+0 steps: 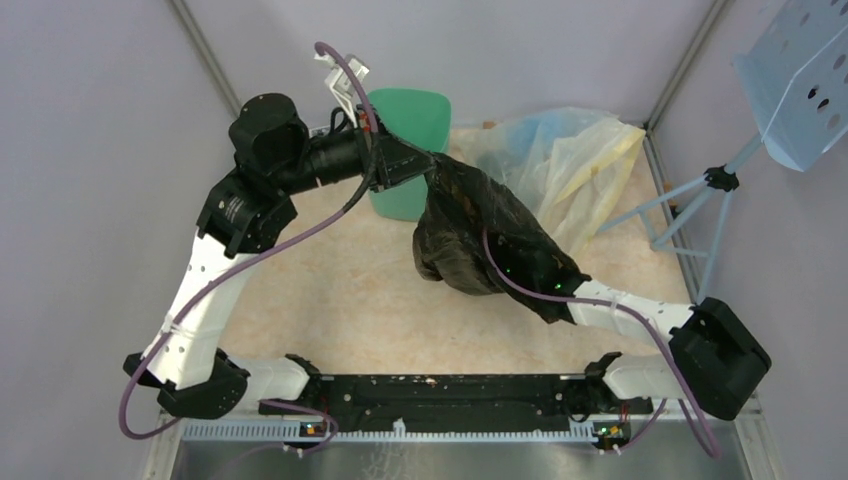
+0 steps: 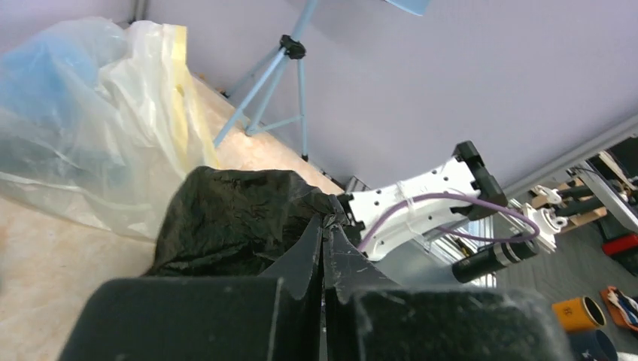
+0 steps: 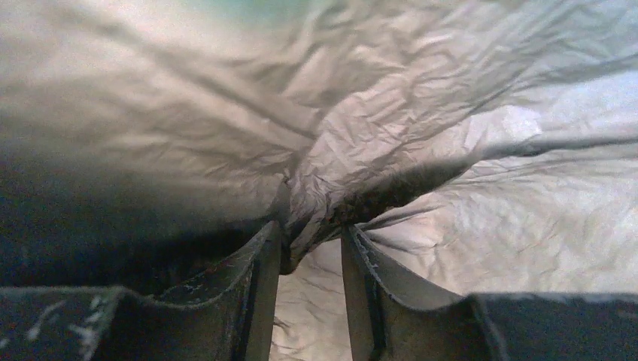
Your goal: Put the trash bags into the trash bin
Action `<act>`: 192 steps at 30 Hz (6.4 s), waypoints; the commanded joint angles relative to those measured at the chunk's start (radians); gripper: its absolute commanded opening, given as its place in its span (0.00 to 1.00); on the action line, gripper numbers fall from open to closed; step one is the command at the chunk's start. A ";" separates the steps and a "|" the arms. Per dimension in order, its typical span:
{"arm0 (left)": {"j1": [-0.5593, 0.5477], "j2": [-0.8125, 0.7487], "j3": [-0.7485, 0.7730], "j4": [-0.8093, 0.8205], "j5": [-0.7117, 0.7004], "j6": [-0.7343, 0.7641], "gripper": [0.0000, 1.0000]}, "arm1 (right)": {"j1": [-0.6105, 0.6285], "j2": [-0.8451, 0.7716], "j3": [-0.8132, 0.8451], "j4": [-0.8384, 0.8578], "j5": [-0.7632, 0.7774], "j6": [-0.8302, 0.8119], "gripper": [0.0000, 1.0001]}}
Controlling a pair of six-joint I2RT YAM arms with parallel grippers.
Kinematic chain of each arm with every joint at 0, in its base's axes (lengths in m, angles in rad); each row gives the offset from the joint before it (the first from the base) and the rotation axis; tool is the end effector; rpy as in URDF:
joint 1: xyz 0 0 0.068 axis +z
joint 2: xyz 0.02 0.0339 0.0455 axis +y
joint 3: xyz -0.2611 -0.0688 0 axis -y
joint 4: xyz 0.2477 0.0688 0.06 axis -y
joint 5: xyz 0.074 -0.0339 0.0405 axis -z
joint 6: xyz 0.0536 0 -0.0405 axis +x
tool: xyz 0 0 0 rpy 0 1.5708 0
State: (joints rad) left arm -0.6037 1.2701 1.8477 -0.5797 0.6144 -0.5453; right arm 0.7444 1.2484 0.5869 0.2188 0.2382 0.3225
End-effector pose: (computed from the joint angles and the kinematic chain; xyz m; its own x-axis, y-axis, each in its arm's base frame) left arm 0.1761 -0.1590 0.5482 -0.4882 -0.1781 -0.8543 0.8014 0.2960 -0.5197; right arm 0.2171 0.1828 0.2023 -0.4578 -0.0030 -0.8890 -0.3759 0.9069 0.1905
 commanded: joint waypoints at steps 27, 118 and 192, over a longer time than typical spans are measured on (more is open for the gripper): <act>0.131 0.109 -0.004 -0.068 -0.045 0.093 0.00 | 0.084 -0.439 0.451 -0.385 -0.289 -0.145 0.72; 0.166 0.041 -0.279 0.457 0.152 -0.199 0.00 | 0.148 -0.009 0.908 -0.745 -0.364 -0.084 0.83; 0.313 0.362 0.005 -0.274 -0.437 0.325 0.00 | 0.104 -0.018 1.583 -0.667 -0.212 -0.198 0.00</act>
State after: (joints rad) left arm -0.2684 1.7393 1.8759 -0.8516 0.1123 -0.2066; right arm 0.8543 1.2182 2.1979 -0.6296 0.0753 0.1413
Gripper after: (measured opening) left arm 0.006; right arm 0.004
